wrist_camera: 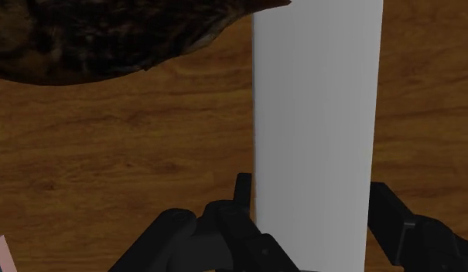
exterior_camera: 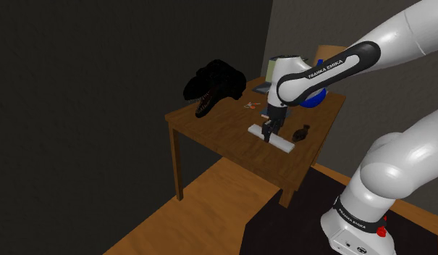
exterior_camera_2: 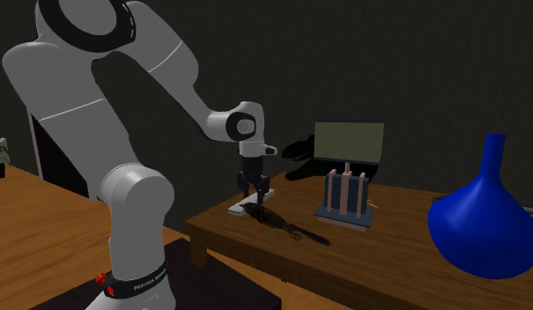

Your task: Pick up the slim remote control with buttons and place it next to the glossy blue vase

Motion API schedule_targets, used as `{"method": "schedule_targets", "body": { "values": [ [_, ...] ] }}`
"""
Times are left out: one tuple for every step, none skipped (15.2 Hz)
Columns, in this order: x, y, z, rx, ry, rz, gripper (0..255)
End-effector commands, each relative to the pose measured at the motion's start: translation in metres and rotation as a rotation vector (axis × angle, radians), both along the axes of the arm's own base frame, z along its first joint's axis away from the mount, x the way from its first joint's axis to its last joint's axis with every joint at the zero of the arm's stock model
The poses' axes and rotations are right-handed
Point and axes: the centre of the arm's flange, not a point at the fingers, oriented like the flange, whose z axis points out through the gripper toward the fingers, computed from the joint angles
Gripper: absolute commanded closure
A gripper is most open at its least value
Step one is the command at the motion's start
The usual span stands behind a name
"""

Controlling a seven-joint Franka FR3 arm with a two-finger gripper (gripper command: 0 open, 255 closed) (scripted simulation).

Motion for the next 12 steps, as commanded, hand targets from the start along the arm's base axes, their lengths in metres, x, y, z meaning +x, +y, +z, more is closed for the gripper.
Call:
{"method": "schedule_targets", "body": {
  "values": [
    [-0.001, 0.0, 0.01, 0.0, 0.0, 0.0, 255],
    [-0.001, 0.0, 0.016, 0.0, 0.0, 0.0, 255],
    [-0.001, 0.0, 0.021, 0.0, 0.0, 0.0, 255],
    [-0.001, 0.0, 0.026, 0.0, 0.0, 0.0, 255],
    [-0.001, 0.0, 0.032, 0.0, 0.0, 0.0, 255],
    [-0.001, 0.0, 0.037, 0.0, 0.0, 0.0, 255],
    [-0.001, 0.0, 0.042, 0.0, 0.0, 0.0, 255],
    [-0.001, 0.0, 0.047, 0.0, 0.0, 0.0, 255],
    [-0.001, 0.0, 0.053, 0.0, 0.0, 0.0, 255],
    [-0.001, 0.0, 0.058, 0.0, 0.0, 0.0, 255],
    [-0.001, 0.0, 0.063, 0.0, 0.0, 0.0, 255],
    [-0.001, 0.0, 0.069, 0.0, 0.0, 0.0, 255]
  ]
}}
